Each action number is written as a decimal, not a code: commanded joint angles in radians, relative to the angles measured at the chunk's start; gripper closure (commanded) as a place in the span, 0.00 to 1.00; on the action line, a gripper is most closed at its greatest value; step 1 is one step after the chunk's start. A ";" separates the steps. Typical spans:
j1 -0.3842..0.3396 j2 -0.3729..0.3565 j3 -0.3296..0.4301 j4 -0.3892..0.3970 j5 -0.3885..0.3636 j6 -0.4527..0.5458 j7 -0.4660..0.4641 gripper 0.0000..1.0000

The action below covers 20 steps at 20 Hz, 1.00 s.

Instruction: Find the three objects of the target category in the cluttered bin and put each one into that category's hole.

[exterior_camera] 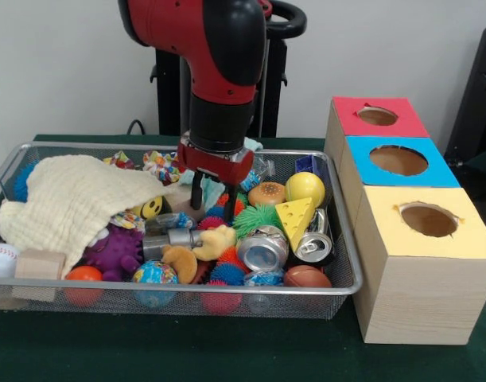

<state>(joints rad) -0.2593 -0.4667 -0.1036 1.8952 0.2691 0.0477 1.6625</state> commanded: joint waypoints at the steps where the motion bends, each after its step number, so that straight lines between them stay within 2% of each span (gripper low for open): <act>1: 0.017 -0.011 0.071 -0.031 0.059 0.020 0.234 0.00; 12: 0.055 -0.057 0.046 -0.054 0.083 0.106 0.229 0.00; 20: 0.051 -0.024 0.058 -0.119 0.098 0.098 0.198 0.00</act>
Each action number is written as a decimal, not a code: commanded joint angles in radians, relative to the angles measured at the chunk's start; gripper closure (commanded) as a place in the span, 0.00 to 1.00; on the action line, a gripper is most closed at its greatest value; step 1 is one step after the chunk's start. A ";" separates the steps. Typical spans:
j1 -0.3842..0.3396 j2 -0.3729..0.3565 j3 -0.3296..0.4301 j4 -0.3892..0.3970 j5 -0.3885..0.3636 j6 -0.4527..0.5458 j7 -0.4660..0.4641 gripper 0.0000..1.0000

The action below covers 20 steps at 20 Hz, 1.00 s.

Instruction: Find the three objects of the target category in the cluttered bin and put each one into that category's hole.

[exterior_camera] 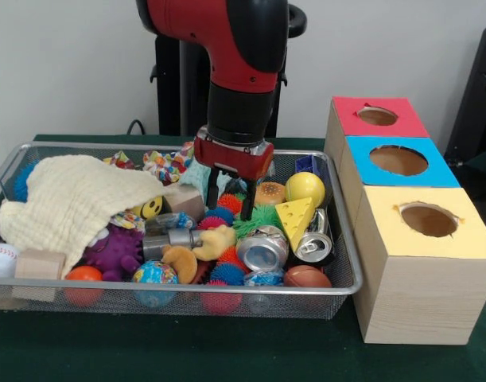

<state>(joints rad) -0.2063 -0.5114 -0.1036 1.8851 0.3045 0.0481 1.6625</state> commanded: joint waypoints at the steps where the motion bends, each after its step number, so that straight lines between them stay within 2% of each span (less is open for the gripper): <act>1: -0.003 0.022 0.058 -0.113 0.062 0.091 0.196 0.00; 20: -0.027 0.092 0.097 -0.157 0.059 0.020 0.190 0.00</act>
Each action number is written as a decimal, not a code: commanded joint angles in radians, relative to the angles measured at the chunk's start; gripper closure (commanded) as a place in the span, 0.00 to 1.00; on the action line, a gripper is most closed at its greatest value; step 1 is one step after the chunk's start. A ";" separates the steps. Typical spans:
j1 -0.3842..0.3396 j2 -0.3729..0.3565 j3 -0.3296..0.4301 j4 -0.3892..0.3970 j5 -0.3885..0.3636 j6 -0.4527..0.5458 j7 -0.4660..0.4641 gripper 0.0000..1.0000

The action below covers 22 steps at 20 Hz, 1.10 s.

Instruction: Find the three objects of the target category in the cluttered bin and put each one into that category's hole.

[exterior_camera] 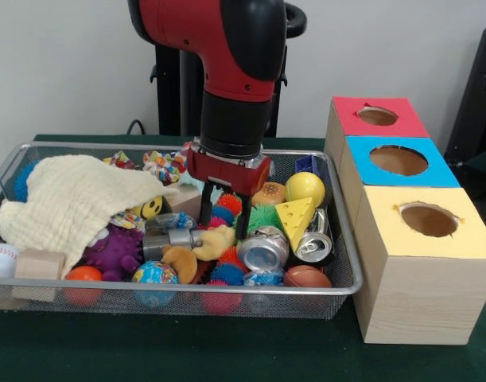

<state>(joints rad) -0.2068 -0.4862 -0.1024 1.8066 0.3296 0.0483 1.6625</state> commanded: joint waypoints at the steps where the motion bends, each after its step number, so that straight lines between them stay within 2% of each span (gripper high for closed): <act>1: -0.026 0.069 0.095 -0.081 0.032 0.017 0.189 0.00; 22: -0.062 0.113 0.102 -0.070 -0.009 -0.045 0.178 0.00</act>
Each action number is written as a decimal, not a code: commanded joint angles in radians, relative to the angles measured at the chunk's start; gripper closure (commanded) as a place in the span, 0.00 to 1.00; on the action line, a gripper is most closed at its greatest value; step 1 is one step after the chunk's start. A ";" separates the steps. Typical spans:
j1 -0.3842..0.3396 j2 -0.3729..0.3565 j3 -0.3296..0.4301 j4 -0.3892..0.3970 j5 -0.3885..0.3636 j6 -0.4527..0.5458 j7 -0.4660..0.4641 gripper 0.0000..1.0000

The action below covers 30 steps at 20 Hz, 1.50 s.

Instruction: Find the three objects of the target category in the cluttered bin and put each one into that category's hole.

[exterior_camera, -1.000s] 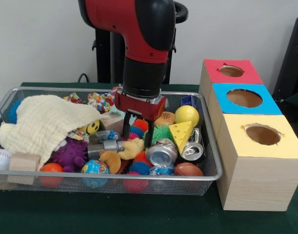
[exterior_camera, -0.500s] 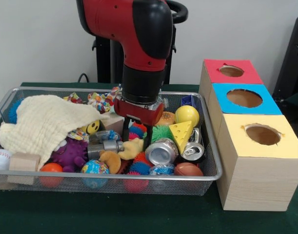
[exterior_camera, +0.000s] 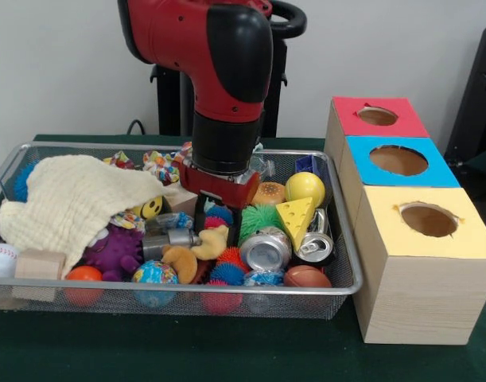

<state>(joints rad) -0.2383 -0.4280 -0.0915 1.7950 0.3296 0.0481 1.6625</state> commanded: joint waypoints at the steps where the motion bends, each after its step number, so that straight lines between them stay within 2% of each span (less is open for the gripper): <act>1: -0.031 0.057 0.093 -0.062 -0.012 -0.047 0.174 0.00; 6: -0.042 0.060 0.116 -0.060 -0.038 -0.073 0.162 0.00; 7: -0.041 0.060 0.115 -0.060 -0.043 -0.077 0.156 1.00; 14: -0.041 0.056 0.114 -0.067 -0.064 -0.061 0.137 1.00; 19: -0.021 0.045 0.088 -0.065 -0.040 -0.048 0.166 1.00; 21: -0.031 0.023 0.100 -0.049 -0.042 -0.033 0.166 1.00; 23: -0.020 -0.049 0.081 -0.015 -0.043 0.033 0.156 1.00; 26: 0.039 -0.190 -0.012 0.019 -0.052 0.207 0.128 1.00; 30: 0.096 -0.286 -0.106 0.006 -0.076 0.369 0.115 1.00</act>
<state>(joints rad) -0.1856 -0.5600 -0.1377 1.8029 0.2950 0.1861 1.6625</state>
